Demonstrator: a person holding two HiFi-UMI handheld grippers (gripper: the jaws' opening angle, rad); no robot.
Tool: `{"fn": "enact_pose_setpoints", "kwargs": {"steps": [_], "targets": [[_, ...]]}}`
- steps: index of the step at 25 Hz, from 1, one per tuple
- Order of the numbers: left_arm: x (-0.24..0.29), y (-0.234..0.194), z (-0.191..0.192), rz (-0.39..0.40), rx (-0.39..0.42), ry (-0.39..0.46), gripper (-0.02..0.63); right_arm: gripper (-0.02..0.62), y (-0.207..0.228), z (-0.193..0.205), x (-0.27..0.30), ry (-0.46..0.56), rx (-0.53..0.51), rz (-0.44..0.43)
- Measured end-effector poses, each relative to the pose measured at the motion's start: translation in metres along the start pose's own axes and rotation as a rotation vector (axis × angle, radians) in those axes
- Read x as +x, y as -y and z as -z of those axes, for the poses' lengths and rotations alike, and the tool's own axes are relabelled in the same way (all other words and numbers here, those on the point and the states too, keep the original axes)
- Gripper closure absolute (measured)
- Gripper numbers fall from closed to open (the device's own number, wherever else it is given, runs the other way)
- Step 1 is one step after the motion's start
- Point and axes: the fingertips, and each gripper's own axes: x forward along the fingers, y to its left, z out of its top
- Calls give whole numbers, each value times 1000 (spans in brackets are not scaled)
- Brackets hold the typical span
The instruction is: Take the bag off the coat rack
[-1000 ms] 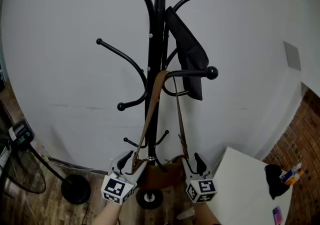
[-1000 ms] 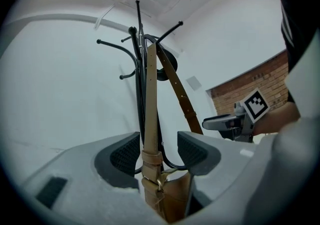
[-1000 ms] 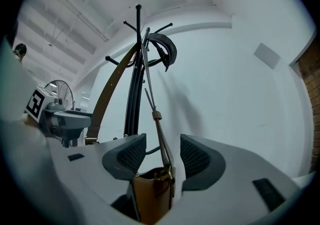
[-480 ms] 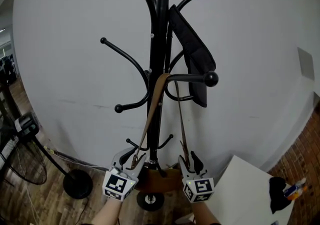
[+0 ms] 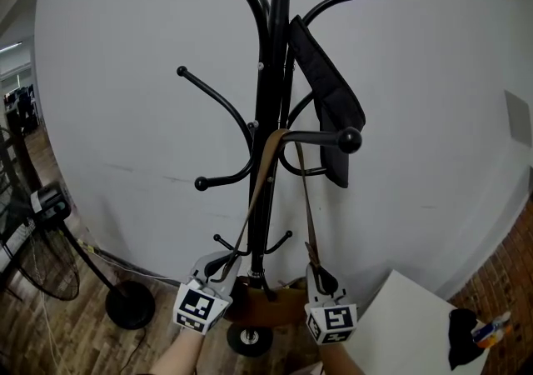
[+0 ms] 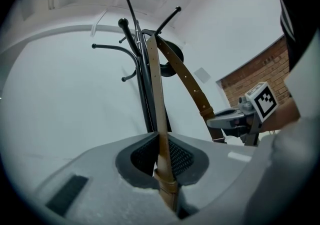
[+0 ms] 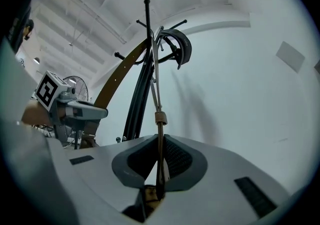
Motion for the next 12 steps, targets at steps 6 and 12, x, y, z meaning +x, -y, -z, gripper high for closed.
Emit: {"fn": "enact_pose_setpoints", "kwargs": {"steps": [6, 12], "targets": [[-3, 3, 0, 11, -16, -17, 592, 568, 1, -7, -8, 22, 68, 2], [-7, 5, -1, 26, -24, -25, 591, 569, 2, -14, -15, 24, 94, 10]]}}
